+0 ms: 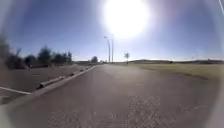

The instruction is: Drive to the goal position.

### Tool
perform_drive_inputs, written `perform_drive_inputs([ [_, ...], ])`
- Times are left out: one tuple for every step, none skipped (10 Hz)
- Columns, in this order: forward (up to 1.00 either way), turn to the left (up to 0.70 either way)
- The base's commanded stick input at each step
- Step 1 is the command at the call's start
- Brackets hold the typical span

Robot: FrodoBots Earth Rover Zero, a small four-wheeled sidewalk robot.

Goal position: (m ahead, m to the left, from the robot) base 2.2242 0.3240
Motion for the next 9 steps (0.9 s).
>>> perform_drive_inputs([
  [1.0, 0.0],
  [1.0, 0.0],
  [1.0, 0.0],
  [1.0, 0.0],
  [1.0, 0.0],
  [1.0, 0.0],
  [1.0, 0.0],
  [1.0, 0.0],
  [1.0, 0.0],
])
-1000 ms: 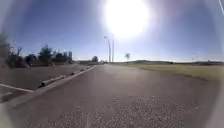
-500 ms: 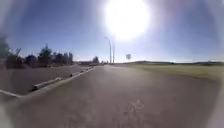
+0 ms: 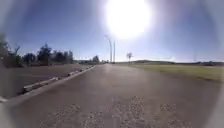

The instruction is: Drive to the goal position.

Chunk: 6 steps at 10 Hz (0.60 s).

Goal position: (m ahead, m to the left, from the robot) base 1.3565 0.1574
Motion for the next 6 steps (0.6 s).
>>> perform_drive_inputs([
  [1.0, 0.0],
  [1.0, 0.0],
  [1.0, 0.0],
  [1.0, 0.0],
  [1.0, 0.0],
  [1.0, 0.0],
])
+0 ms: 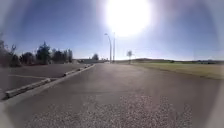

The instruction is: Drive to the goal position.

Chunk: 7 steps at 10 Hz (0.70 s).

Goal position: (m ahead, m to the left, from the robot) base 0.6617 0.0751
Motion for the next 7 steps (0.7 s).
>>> perform_drive_inputs([
  [1.0, 0.0],
  [1.0, 0.0],
  [1.0, 0.0],
  [1.0, 0.0],
  [1.0, 0.0],
  [1.0, 0.0],
  [1.0, 0.0],
])
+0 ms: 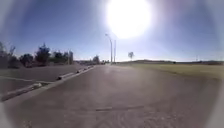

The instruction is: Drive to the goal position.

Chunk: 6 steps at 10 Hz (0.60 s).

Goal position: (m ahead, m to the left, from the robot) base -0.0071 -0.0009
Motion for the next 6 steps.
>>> perform_drive_inputs([
  [1.0, 0.0],
  [1.0, 0.0],
  [1.0, 0.0],
  [1.0, 0.0],
  [1.0, 0.0],
  [1.0, 0.0],
])
